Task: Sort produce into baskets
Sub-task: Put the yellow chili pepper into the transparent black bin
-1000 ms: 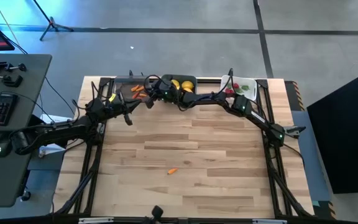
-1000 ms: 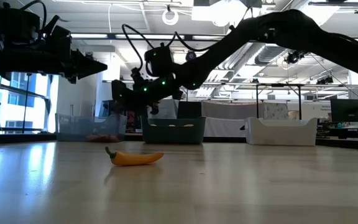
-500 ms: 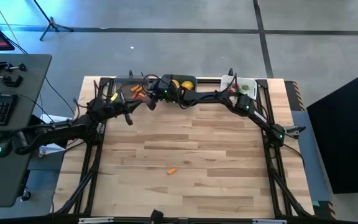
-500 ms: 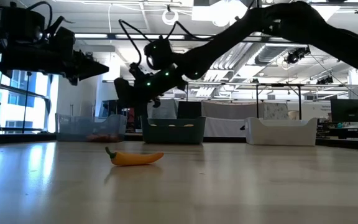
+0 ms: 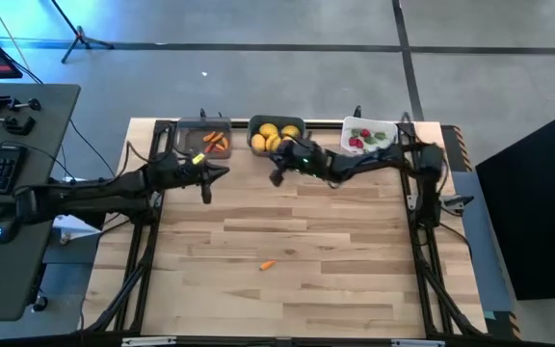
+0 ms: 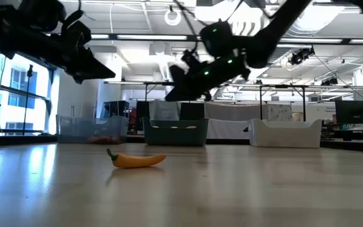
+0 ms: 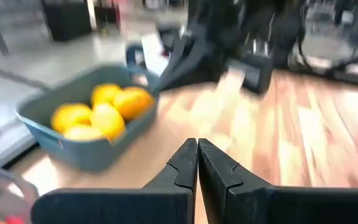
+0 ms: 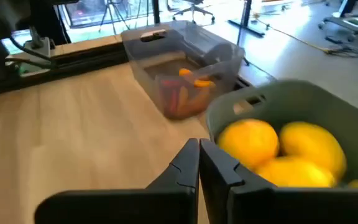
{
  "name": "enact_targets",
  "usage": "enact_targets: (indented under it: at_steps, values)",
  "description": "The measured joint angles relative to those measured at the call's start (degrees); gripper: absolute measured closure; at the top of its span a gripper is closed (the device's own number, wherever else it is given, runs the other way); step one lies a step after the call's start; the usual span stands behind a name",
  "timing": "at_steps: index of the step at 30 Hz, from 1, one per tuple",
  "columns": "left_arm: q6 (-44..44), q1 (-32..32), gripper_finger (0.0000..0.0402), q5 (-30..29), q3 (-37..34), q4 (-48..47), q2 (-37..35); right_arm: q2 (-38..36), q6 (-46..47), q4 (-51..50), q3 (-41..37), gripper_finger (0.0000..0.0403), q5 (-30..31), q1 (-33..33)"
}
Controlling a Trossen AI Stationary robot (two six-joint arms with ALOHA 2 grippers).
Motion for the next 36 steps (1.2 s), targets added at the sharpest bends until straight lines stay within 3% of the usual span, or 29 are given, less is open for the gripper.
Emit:
enact_targets:
  at_steps: [8, 19, 28, 36]
  values:
    - [-8.34, -13.29, 0.0401, -7.61, 9.65, -17.33, 6.77, -10.65, 1.96, 0.93, -13.53, 0.0402, 6.86, 3.63]
    - [-21.98, -30.32, 0.0397, -12.37, 19.96, -21.48, 28.42, -15.36, 4.52, 1.14, -21.07, 0.0403, 8.94, 7.92]
    - [-29.10, -38.98, 0.0323, -8.41, 34.12, -25.11, 46.18, -15.42, 2.72, 1.82, -21.51, 0.0403, 9.32, 8.54]
    - [-31.35, -44.17, 0.0265, -9.21, 51.62, -40.91, 60.48, -15.42, 1.58, 2.15, -21.49, 0.0403, 9.35, 8.54]
